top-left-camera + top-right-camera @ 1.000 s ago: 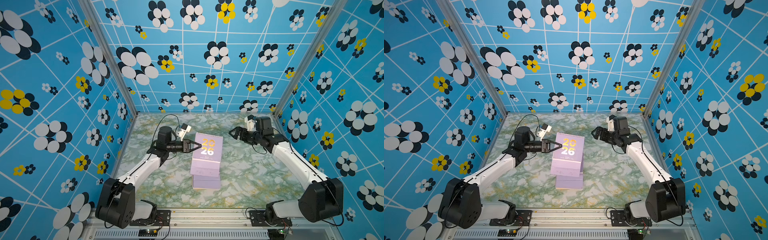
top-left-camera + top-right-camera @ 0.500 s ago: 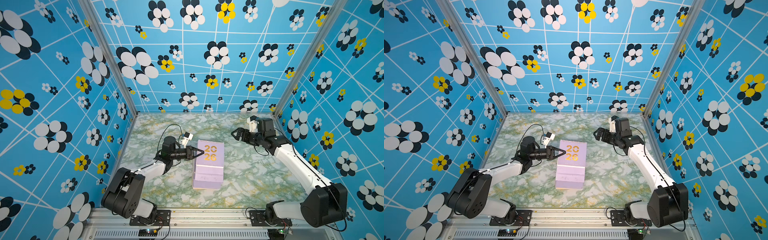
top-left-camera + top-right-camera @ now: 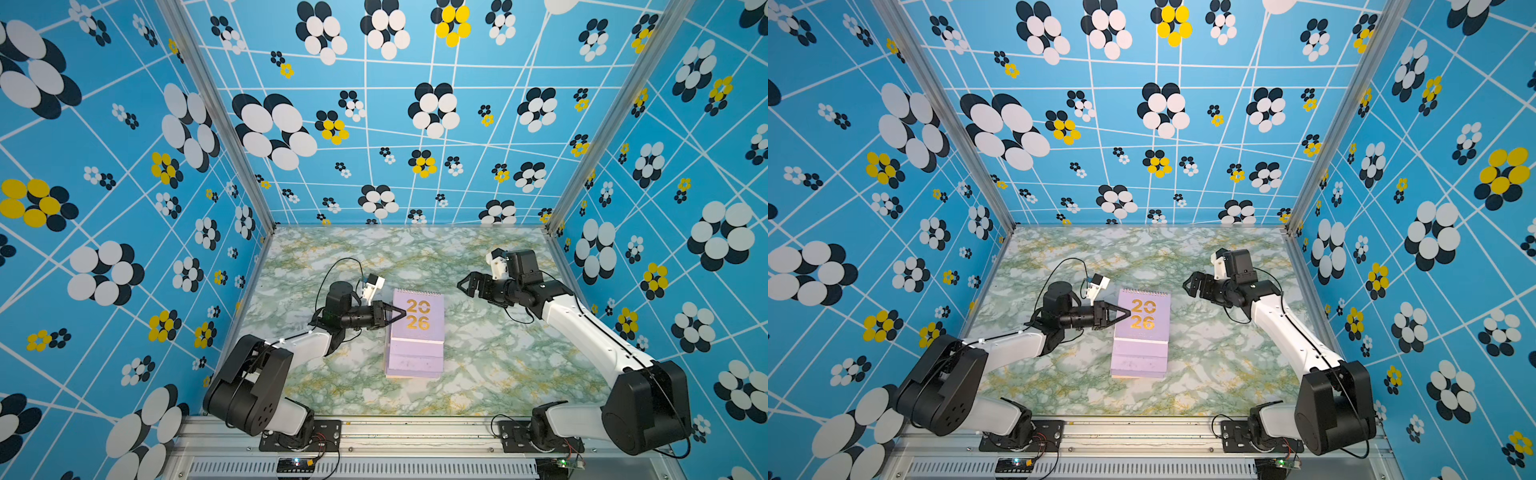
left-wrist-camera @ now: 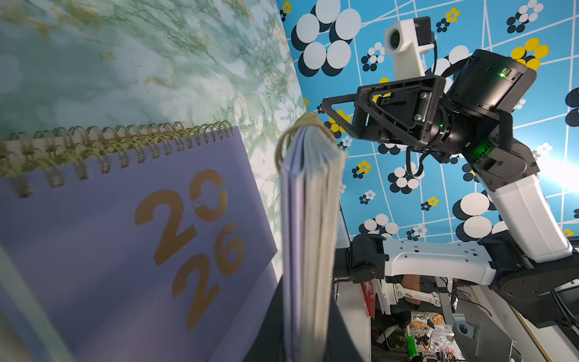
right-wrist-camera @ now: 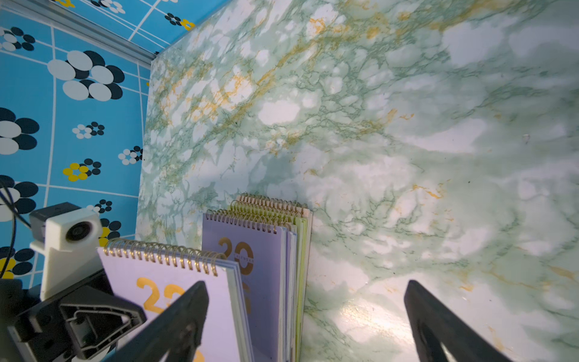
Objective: Stack the calendars
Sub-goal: Place the calendar at the calendar.
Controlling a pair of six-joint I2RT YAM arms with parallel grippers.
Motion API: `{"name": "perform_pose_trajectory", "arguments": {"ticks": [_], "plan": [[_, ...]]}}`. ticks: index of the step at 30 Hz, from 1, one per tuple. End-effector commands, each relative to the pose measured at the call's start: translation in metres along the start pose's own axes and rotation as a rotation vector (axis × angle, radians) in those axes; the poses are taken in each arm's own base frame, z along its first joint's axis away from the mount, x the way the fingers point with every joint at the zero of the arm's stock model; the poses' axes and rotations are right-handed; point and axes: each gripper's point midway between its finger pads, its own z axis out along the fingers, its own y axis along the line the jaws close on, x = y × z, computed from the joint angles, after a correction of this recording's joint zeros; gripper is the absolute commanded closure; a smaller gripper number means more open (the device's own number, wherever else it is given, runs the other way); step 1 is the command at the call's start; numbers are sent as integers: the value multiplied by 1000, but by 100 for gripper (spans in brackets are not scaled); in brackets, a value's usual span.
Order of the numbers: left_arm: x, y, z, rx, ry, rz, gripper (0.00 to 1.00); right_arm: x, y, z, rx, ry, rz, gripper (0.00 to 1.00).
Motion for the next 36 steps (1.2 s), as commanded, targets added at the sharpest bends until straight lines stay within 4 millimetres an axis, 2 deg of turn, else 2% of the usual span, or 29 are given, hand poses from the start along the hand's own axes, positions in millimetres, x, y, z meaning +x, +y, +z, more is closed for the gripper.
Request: {"name": "perform_pose_trajectory", "arguments": {"ticks": [1, 19, 28, 36], "plan": [[-1, -5, 2, 53, -13, 31, 100, 12, 8, 5, -17, 28, -6, 1], [8, 12, 2, 23, -11, 9, 100, 65, 34, 43, 6, 151, -21, 1], [15, 25, -3, -25, 0, -7, 100, 76, 35, 50, 24, 174, -14, 1], [12, 30, -6, -31, -22, -17, 100, 85, 37, 54, 58, 204, -45, 1]]}}
